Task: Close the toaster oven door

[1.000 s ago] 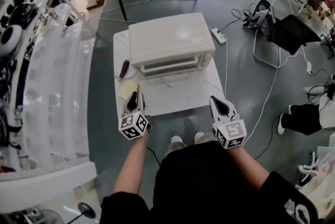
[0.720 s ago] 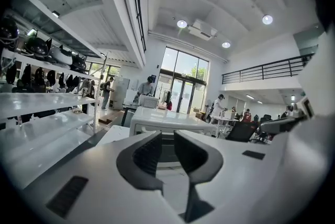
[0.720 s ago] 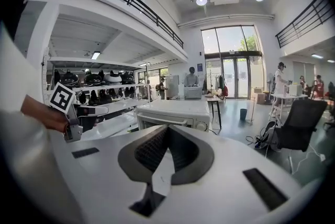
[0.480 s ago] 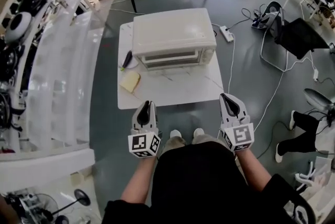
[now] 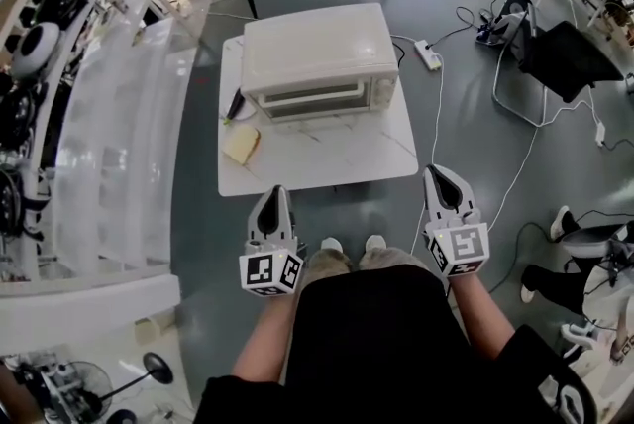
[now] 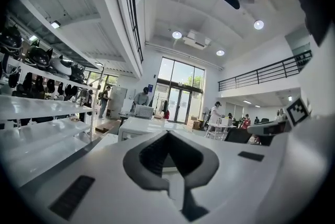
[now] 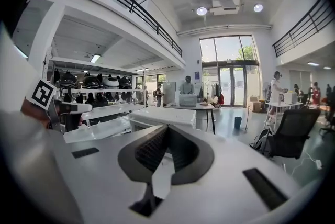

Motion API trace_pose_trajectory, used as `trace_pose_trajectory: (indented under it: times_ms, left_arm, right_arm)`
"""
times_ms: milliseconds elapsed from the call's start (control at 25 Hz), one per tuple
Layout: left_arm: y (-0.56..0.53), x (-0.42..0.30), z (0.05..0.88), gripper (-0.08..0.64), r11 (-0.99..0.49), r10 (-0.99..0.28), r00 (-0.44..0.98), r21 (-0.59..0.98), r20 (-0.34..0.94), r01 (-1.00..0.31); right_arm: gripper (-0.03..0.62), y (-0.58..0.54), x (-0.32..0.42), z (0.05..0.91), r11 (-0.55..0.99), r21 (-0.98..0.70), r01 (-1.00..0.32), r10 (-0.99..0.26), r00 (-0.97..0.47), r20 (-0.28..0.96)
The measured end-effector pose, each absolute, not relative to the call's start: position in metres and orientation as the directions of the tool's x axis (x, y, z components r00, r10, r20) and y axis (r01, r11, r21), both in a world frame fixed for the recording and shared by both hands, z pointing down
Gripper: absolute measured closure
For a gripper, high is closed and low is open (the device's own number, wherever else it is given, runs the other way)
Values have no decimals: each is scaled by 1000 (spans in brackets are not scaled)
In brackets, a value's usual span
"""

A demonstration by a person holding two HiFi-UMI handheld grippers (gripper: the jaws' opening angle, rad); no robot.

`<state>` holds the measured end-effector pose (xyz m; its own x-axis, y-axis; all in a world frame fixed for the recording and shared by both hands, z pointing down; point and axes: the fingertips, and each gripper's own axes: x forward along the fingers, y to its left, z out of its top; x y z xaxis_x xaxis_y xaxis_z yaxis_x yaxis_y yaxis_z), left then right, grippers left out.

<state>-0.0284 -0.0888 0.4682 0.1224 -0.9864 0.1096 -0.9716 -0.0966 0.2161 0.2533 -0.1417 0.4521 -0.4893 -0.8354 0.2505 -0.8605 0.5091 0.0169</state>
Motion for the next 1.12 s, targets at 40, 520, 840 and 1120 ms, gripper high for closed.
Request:
trace_pose_trajectory:
  times_ms: [40, 520, 840, 1120]
  left_arm:
    - [-88, -27, 468, 541, -96, -986, 122, 219, 111, -971]
    - [-80, -21, 467, 541, -50, -993, 66, 155, 100, -987]
    - [-74, -15, 480, 541, -28, -988, 50, 152, 144, -988]
    - [-85, -8, 485, 541, -36, -982, 59, 130, 182, -991]
  right_arm:
    - [571, -142, 255, 452, 507, 16, -862, -837, -487, 249]
    - [571, -157, 254, 453, 547, 21, -837, -818, -528, 228]
    - [571, -153, 262, 455, 563, 3, -826, -807, -549, 217]
    - [571, -158, 262, 461, 564, -24, -825, -803, -555, 217]
